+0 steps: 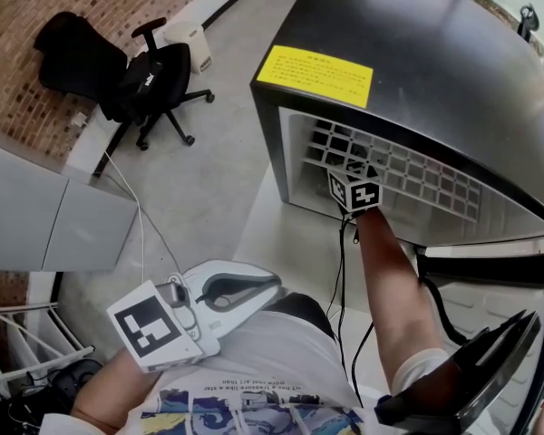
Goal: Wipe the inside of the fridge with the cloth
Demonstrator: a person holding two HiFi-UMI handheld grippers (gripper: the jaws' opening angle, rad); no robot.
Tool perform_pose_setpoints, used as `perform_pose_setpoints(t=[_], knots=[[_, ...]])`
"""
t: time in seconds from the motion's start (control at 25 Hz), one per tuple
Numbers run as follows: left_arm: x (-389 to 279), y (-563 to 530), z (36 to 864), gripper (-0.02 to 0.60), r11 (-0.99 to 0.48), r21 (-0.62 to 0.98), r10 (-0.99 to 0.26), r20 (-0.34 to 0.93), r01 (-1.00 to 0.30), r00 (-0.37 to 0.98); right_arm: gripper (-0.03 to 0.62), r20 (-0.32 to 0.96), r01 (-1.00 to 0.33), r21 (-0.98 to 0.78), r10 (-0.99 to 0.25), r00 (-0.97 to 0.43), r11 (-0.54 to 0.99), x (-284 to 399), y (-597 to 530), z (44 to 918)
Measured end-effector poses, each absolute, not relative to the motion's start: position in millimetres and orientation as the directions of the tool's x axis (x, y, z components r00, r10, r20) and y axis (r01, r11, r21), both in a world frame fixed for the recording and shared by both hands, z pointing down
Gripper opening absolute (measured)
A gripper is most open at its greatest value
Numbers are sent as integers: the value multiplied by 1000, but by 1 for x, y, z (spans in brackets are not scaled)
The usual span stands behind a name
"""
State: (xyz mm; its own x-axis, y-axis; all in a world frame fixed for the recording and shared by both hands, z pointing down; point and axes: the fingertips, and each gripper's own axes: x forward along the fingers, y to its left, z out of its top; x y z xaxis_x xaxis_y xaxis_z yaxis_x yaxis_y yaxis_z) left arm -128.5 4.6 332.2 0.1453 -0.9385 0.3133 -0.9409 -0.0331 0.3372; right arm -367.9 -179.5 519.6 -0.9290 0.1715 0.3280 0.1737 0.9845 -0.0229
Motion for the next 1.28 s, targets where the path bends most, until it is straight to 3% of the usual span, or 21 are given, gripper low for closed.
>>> perform_pose_setpoints(t=[1.28], knots=[[-73, 45, 328, 8, -240, 340, -904, 262, -909, 337, 54, 396, 268, -38, 261, -880, 963, -253, -62, 538]])
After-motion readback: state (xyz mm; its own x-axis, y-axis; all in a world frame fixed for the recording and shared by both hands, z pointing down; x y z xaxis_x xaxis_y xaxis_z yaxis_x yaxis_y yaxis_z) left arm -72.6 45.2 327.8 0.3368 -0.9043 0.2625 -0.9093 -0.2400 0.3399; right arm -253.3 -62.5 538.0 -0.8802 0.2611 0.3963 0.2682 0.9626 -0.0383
